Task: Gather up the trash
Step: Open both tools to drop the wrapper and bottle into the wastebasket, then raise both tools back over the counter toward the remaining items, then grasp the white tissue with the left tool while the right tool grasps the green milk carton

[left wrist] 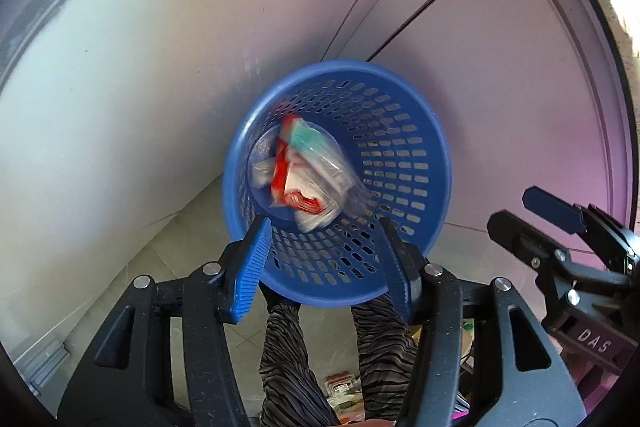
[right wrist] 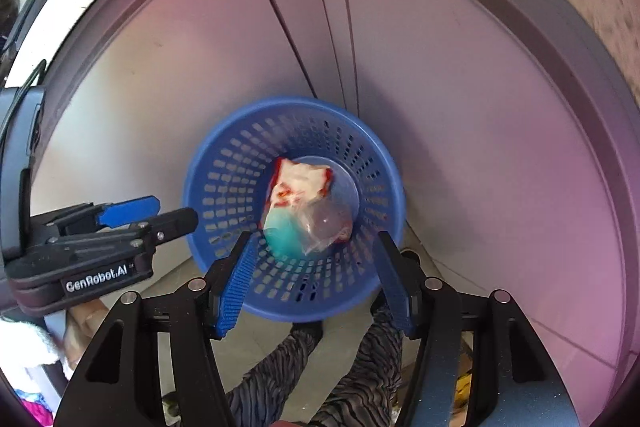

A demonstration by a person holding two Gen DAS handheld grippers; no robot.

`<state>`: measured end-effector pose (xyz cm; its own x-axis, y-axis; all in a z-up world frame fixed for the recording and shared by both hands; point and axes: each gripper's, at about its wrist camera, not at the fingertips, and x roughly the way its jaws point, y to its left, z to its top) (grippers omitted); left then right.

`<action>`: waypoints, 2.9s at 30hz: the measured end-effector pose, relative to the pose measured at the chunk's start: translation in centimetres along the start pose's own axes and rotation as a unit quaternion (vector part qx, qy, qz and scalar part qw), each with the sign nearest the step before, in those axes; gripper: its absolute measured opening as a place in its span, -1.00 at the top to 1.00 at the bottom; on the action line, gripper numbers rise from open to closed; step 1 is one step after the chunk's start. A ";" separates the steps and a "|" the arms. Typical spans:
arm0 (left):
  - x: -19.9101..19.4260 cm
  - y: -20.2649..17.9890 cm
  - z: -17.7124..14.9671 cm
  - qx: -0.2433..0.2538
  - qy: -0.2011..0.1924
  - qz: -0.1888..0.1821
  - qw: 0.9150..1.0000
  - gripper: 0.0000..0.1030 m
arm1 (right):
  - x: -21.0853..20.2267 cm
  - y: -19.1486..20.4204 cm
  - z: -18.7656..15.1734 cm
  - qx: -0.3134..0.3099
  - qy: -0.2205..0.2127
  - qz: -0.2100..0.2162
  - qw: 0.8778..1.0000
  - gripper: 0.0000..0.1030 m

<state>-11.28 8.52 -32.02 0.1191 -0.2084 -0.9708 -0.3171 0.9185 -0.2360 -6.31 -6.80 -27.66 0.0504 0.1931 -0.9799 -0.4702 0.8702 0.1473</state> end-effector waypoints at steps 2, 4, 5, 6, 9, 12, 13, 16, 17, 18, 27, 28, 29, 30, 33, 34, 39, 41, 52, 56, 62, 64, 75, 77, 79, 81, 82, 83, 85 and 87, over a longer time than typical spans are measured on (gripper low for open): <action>-0.2 0.1 0.0 0.000 -0.002 -0.001 1.000 -0.06 | -0.5 0.2 0.3 -0.002 -0.003 0.001 1.000 -0.14; 0.1 0.1 0.0 -0.004 -0.003 -0.004 1.000 -0.06 | -0.8 0.3 0.4 -0.003 -0.006 0.002 1.000 -0.14; -0.1 0.2 0.1 -0.005 -0.004 -0.005 1.000 -0.06 | -1.0 0.4 0.4 -0.004 -0.007 0.003 1.000 -0.14; -0.3 0.6 0.1 -0.006 -0.005 -0.006 1.000 -0.06 | -1.3 0.4 0.5 -0.004 -0.008 0.004 1.000 -0.14; -0.6 0.8 0.1 -0.011 -0.008 -0.008 1.000 -0.06 | -1.7 -0.1 1.1 -0.008 -0.011 0.005 1.000 -0.14; -1.6 0.7 0.1 -0.010 -0.014 -0.011 1.000 -0.06 | -2.4 -0.4 1.5 -0.010 -0.014 0.009 1.000 -0.14; -1.8 0.6 0.1 -0.008 -0.016 -0.012 1.000 -0.06 | -2.5 -0.3 1.3 -0.010 -0.016 0.011 1.000 -0.14; -2.5 0.3 -0.1 -0.005 -0.024 -0.017 1.000 -0.06 | -3.5 -0.3 1.2 -0.012 -0.019 0.019 1.000 -0.14; -2.9 0.3 -0.2 -0.003 -0.026 -0.018 0.999 -0.06 | -3.9 -0.3 1.2 -0.013 -0.021 0.021 0.999 -0.14; -3.4 0.2 -0.2 -0.002 -0.029 -0.020 0.999 -0.06 | -4.1 -0.3 0.9 -0.014 -0.025 0.025 0.999 -0.14; -9.0 -0.5 0.8 -0.008 -0.087 -0.049 0.995 -0.06 | -10.0 -1.0 1.6 -0.018 -0.073 0.072 0.995 -0.14; -9.8 -0.8 1.1 -0.009 -0.094 -0.052 0.994 -0.06 | -10.8 -1.2 1.7 -0.019 -0.081 0.076 0.994 -0.14; -10.5 -1.0 1.4 -0.008 -0.100 -0.055 0.993 -0.06 | -11.5 -1.6 1.9 -0.019 -0.089 0.080 0.993 -0.14; -11.1 -1.2 1.8 -0.006 -0.106 -0.056 0.993 -0.06 | -12.3 -1.9 2.1 -0.019 -0.097 0.082 0.992 -0.14; -12.9 -2.3 3.3 0.005 -0.119 -0.062 0.991 -0.06 | -14.4 -3.0 2.6 -0.015 -0.122 0.083 0.989 -0.14; -13.6 -2.8 3.9 0.008 -0.124 -0.067 0.990 -0.06 | -15.2 -3.5 2.9 -0.013 -0.129 0.083 0.988 -0.14; -15.8 -5.9 6.5 0.031 -0.141 -0.085 0.986 -0.07 | -18.5 -6.6 4.4 0.005 -0.159 0.079 0.984 -0.15; -16.6 -7.5 7.5 0.041 -0.146 -0.092 0.984 -0.13 | -19.7 -8.2 5.1 0.013 -0.170 0.074 0.983 -0.16; -16.8 -15.3 11.6 0.088 -0.144 -0.116 0.979 -0.15 | -23.6 -16.6 9.0 0.058 -0.222 0.048 0.972 -0.30; -16.2 -17.1 12.5 0.100 -0.138 -0.113 0.979 -0.15 | -24.9 -19.2 10.9 0.072 -0.239 0.042 0.967 -0.30; -15.2 -19.1 13.6 0.106 -0.129 -0.106 0.980 -0.15 | -25.6 -22.9 14.3 0.080 -0.241 0.036 0.966 -0.30; -14.9 -19.6 14.0 0.107 -0.127 -0.104 0.981 -0.15 | -25.2 -24.0 15.7 0.078 -0.235 0.029 0.969 -0.30; -13.2 -22.5 16.6 0.129 -0.114 -0.074 0.982 -0.15 | -20.8 -25.3 23.0 0.016 -0.147 0.032 0.989 -0.30; -12.7 -23.4 17.2 0.140 -0.106 -0.066 0.982 -0.15 | -20.0 -25.7 23.8 0.019 -0.135 0.034 0.990 -0.30; -12.1 -24.3 17.7 0.153 -0.097 -0.058 0.982 -0.15 | -19.3 -26.2 24.6 0.025 -0.122 0.044 0.991 -0.30; -11.5 -25.3 18.1 0.167 -0.088 -0.052 0.981 -0.15 | -18.9 -26.6 25.1 0.027 -0.113 0.049 0.992 -0.30; -11.2 -25.7 18.3 0.171 -0.083 -0.048 0.981 -0.15 | -18.7 -26.7 25.4 0.026 -0.110 0.049 0.992 -0.30; -10.8 -26.0 18.5 0.174 -0.079 -0.045 0.981 -0.15 | -18.5 -26.7 25.7 0.024 -0.107 0.047 0.993 -0.30; -10.1 -26.5 18.9 0.176 -0.071 -0.040 0.981 -0.15 | -18.0 -26.7 26.4 0.018 -0.098 0.046 0.994 -0.30; -9.6 -26.8 19.2 0.176 -0.067 -0.039 0.981 -0.15 | -17.6 -26.6 27.1 0.014 -0.091 0.049 0.995 -0.30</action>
<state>14.12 -7.61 -15.56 0.2593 -0.2581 -0.9307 0.0389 0.9656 -0.2570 29.21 -21.08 -10.70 0.1648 0.3545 -0.9204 -0.4560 0.8549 0.2476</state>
